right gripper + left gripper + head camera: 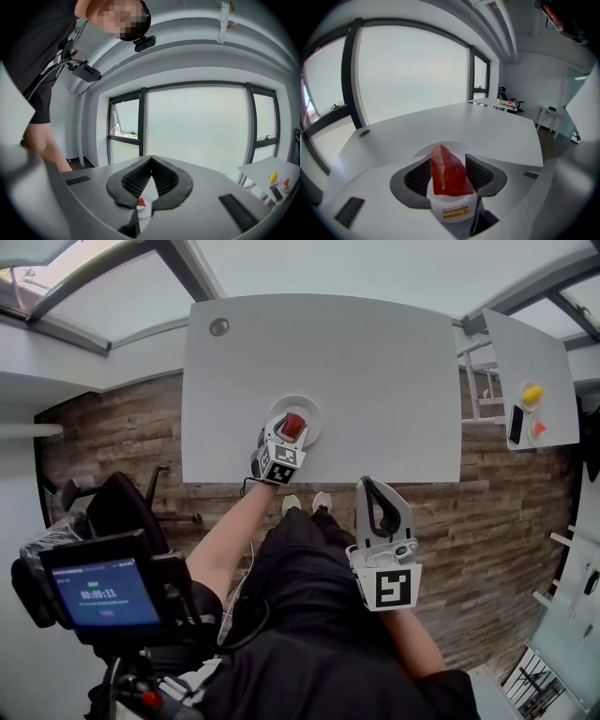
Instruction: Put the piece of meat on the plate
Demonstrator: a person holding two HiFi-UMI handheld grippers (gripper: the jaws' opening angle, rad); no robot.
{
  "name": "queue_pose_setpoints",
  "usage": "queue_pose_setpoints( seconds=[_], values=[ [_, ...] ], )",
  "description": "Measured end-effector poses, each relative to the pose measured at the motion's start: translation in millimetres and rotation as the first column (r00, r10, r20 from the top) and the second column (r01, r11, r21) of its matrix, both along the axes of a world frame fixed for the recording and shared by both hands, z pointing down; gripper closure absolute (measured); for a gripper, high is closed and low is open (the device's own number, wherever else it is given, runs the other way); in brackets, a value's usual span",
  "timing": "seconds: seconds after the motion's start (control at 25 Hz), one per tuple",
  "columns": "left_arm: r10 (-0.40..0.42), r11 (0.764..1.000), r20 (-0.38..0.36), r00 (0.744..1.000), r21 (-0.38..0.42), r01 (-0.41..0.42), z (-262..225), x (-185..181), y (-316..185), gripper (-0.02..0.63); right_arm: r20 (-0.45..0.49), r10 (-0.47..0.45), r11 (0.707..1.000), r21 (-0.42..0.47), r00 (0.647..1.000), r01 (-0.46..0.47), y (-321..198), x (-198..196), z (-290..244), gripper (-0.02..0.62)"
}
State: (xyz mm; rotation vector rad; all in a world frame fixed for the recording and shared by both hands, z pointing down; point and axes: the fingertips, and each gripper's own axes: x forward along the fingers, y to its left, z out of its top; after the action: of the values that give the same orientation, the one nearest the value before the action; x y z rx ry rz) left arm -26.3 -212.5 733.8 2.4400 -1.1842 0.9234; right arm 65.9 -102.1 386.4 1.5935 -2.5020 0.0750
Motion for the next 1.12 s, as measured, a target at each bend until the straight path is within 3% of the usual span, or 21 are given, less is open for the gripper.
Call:
queue_pose_setpoints(
  seconds=[0.56, 1.12],
  values=[
    [0.029, 0.999, 0.016, 0.999, 0.039, -0.03, -3, -1, 0, 0.365, -0.004, -0.004, 1.0, -0.014, 1.0, 0.004, 11, -6, 4, 0.591],
    [0.043, 0.999, -0.032, 0.999, 0.028, -0.042, -7, 0, -2, 0.36, -0.008, 0.027, 0.999, -0.019, 1.0, -0.027, 19, -2, 3, 0.591]
  ],
)
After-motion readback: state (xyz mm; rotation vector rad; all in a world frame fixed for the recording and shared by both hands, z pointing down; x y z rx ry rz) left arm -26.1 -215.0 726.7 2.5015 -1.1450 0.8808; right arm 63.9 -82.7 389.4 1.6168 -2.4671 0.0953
